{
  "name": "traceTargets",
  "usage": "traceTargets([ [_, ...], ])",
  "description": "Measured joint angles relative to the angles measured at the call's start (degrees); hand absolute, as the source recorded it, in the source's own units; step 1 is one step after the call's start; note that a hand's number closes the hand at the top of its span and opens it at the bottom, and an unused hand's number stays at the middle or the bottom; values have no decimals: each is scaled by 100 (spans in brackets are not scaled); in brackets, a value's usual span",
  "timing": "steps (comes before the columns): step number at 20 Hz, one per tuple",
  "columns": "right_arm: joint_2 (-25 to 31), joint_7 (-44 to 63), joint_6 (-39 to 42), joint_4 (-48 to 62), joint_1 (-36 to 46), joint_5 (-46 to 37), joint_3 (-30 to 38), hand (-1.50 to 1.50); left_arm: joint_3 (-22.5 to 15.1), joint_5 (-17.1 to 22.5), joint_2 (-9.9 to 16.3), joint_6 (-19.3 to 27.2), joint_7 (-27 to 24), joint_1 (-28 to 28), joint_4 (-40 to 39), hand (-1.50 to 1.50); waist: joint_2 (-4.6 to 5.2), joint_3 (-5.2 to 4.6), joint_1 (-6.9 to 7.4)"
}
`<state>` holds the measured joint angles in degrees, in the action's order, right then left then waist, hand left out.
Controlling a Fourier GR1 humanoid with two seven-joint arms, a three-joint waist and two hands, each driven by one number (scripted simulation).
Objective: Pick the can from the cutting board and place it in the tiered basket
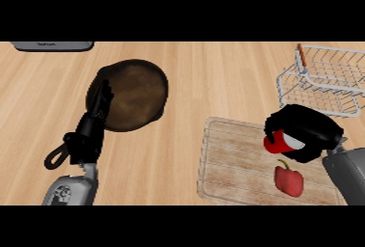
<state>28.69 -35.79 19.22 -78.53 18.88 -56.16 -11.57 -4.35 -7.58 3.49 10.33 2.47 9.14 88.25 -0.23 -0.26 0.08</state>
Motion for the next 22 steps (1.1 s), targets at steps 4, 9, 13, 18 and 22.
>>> traceTargets([
  [4,-270,1597,112,43,-79,-458,223,150,11,-23,11,25,3,-51,23,0,-53,-39,-63],
  [9,-657,3755,267,-97,-265,-1047,564,150,40,-52,28,69,27,-106,55,0,-125,-84,-160],
  [13,-1186,5395,576,-654,-360,-1571,547,150,-7,-68,-11,88,91,-147,148,0,-102,-54,-146],
  [18,-1733,6883,1300,-1960,-374,-1994,422,150,3,-44,4,32,-4,-198,99,0,-48,-4,-127],
  [22,-1896,7557,2042,-3080,-29,-2100,528,150,24,0,26,-35,-59,-221,87,0,-31,9,-101],
])
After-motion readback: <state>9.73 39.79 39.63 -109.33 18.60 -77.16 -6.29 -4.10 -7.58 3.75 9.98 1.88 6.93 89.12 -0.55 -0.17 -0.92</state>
